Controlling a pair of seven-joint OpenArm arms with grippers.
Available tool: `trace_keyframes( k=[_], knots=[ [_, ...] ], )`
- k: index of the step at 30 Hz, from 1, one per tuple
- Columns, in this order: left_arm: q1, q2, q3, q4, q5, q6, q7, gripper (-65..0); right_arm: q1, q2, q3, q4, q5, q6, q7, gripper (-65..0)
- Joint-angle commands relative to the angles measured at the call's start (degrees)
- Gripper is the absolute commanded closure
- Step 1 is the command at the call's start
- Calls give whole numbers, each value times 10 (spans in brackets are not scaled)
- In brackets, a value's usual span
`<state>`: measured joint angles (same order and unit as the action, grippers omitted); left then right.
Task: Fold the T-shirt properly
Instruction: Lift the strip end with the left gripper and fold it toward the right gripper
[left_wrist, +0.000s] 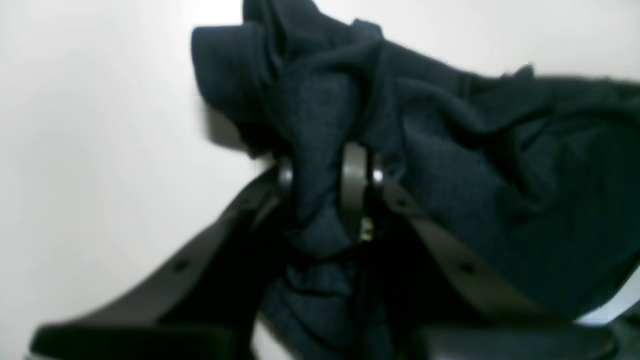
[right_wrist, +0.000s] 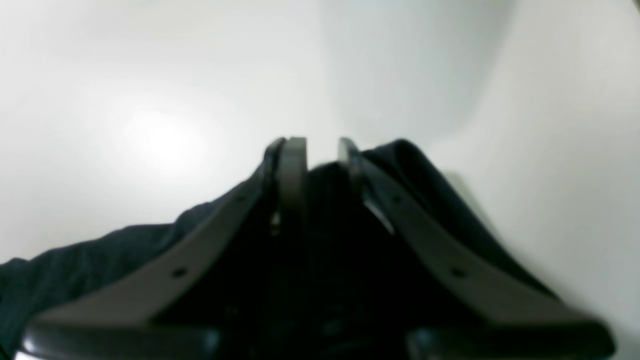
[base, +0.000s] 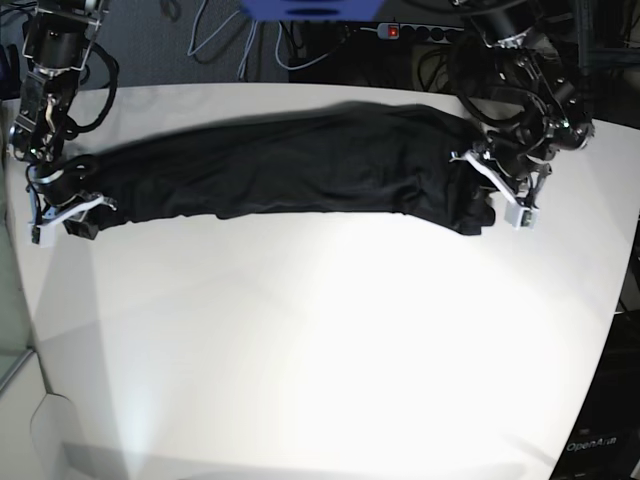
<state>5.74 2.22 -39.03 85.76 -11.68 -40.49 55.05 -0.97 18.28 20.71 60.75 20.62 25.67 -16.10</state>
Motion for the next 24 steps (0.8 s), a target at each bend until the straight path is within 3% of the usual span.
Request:
trace_keyframes(
  k=[1, 9, 16, 24],
  knots=[
    [12, 0, 0, 13, 47, 5, 50, 0, -14, -6, -8, -11, -36, 2, -95, -92],
    [19, 6, 25, 135, 53, 5, 51, 0, -14, -6, -8, -11, -36, 2, -95, -92],
    [6, 21, 27, 196, 52, 5, 93, 0, -15, -6, -8, -11, -36, 2, -95, -92],
    [5, 40, 108, 207, 74, 5, 87, 0, -15, -6, -8, -11, -36, 2, -95, -91]
  ],
)
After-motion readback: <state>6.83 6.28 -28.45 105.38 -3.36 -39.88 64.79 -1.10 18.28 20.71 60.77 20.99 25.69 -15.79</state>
